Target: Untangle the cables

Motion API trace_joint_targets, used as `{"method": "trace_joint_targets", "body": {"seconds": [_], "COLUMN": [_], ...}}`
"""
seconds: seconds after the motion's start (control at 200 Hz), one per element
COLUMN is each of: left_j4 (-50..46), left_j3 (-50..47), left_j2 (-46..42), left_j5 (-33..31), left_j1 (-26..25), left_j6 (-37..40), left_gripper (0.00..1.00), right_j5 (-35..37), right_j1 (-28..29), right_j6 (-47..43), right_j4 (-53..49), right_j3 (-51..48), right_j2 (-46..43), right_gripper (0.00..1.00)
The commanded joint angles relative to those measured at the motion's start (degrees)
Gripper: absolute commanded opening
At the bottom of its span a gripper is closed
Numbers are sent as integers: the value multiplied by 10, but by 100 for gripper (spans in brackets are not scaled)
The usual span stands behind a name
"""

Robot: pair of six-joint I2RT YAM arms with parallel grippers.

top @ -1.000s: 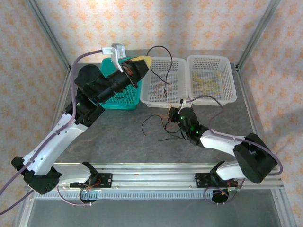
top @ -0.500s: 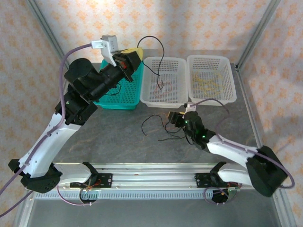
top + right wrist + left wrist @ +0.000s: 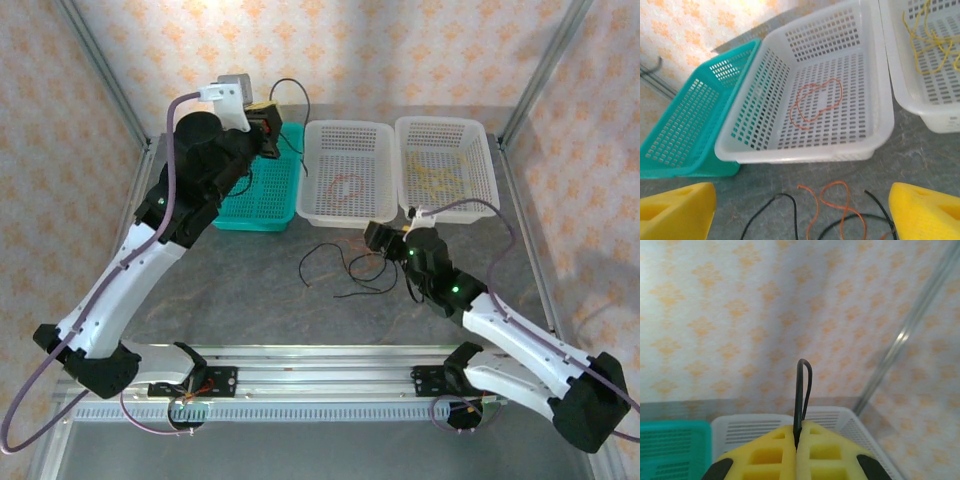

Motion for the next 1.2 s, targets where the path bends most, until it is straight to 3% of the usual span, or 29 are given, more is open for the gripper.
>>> {"method": "trace_joint_targets", "body": {"seconds": [0.0, 0.175, 0.431, 0.901, 1.191], "left_j4": [-18, -6, -13, -33, -30], "left_j3": [-17, -55, -87, -77, -41], "left_j2": [8, 13, 37, 162, 296], "left_j5": [-19, -14, 7, 44, 63], "left_j1": [33, 85, 154, 206, 233], "left_j6": [15, 13, -7, -24, -78], "left_gripper": [0, 0, 0, 0, 0], "right_j5": [26, 25, -10, -16, -12], "right_j1": [3, 3, 4, 3, 4], "right_j6": [-11, -7, -24, -40, -19], "right_j4": [-16, -8, 41, -2, -18], "right_j3": [44, 106, 130, 113, 105], "right_j2": [32, 100, 134, 118, 114], "right_gripper": [91, 100, 100, 100, 100]}}
